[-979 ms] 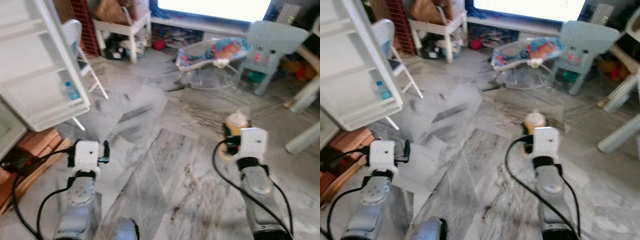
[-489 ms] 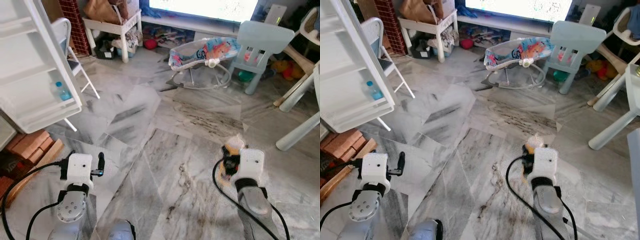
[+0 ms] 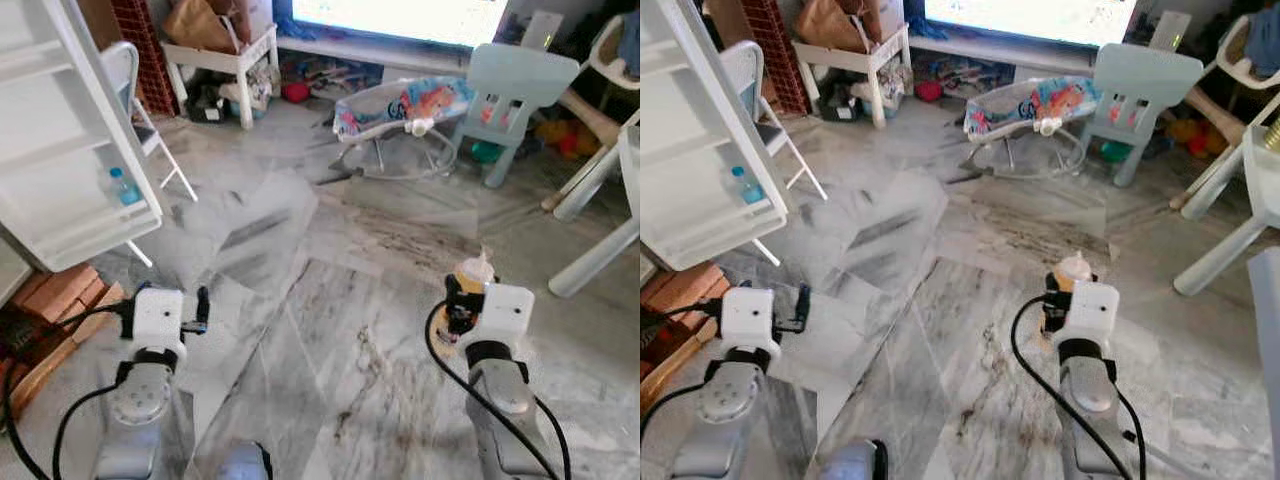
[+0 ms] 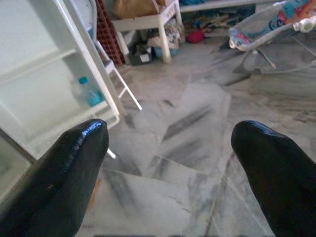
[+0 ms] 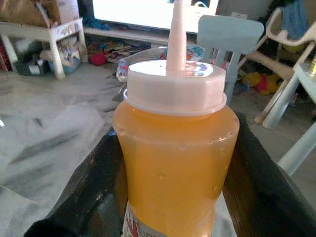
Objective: Restocking fridge
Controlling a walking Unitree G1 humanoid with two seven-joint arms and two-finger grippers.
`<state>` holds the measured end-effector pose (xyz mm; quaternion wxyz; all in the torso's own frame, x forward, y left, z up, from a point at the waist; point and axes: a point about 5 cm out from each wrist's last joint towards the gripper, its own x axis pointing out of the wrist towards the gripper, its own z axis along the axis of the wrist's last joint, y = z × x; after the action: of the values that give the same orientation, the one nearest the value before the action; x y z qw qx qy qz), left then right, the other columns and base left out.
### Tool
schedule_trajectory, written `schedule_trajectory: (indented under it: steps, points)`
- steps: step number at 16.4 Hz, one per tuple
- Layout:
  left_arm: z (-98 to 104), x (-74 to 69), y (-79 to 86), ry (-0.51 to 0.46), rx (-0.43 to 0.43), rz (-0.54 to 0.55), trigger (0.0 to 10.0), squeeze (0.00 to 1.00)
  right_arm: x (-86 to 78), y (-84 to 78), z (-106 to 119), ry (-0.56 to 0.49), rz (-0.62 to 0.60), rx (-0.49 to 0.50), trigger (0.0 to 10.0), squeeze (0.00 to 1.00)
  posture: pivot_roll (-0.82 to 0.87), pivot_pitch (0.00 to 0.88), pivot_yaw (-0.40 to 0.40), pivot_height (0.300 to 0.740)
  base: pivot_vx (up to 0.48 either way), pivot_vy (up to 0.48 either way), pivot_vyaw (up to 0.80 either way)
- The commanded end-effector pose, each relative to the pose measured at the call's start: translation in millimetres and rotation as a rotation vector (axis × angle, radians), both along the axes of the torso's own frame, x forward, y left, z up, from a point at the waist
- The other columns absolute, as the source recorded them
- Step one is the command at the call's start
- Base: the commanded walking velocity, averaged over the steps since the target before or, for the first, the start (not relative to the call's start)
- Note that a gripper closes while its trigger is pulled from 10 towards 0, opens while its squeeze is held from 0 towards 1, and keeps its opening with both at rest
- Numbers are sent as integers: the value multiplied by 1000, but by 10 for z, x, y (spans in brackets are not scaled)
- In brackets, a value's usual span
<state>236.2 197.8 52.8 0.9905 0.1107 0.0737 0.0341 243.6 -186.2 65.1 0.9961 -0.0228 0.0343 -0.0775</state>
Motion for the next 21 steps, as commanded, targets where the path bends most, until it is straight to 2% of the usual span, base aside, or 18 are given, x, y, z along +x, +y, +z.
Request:
schedule_trajectory:
  steps: [1, 4, 8, 12, 13, 15, 19, 21]
  points:
    - [-16, -40, -41, 16, -5, -4, 10000, 0, -52, 18, -18, 26, 19, 7, 10000, 0, 74, 72, -37, 740, 0, 0, 0]
    - [-60, -62, -72, 23, -17, 13, 10000, 0, -52, 70, 5, -6, 65, 29, 10000, 0, 76, 65, -39, 740, 0, 0, 0]
    - [-3, 55, -91, -1, -16, 26, 10000, 0, 73, 20, 78, -36, 59, 28, 10000, 0, 77, 56, -35, 740, 0, 0, 800]
    - [106, 141, -65, -29, -24, 40, 10000, 0, 160, 39, 167, -76, 82, 12, 10000, 0, 94, 80, -18, 740, 0, 0, 800]
    - [140, 148, -83, -40, -23, 23, 10000, 0, 158, 50, 172, -78, 88, 8, 10000, 0, 100, 91, -25, 740, 0, 0, 800]
    - [66, 102, -82, -17, -44, 32, 10000, 0, 161, 115, 183, -85, 122, 20, 10000, 0, 93, 87, -36, 740, 0, 0, 800]
    - [19, 101, -186, -5, -71, 29, 10000, 0, 246, 93, 258, -111, 125, 23, 10000, 0, 86, 82, -51, 740, 0, 0, 800]
    - [34, 117, -176, -9, -80, 29, 10000, 0, 267, 69, 297, -132, 115, 57, 10000, 0, 86, 88, -50, 740, 0, 0, 0]
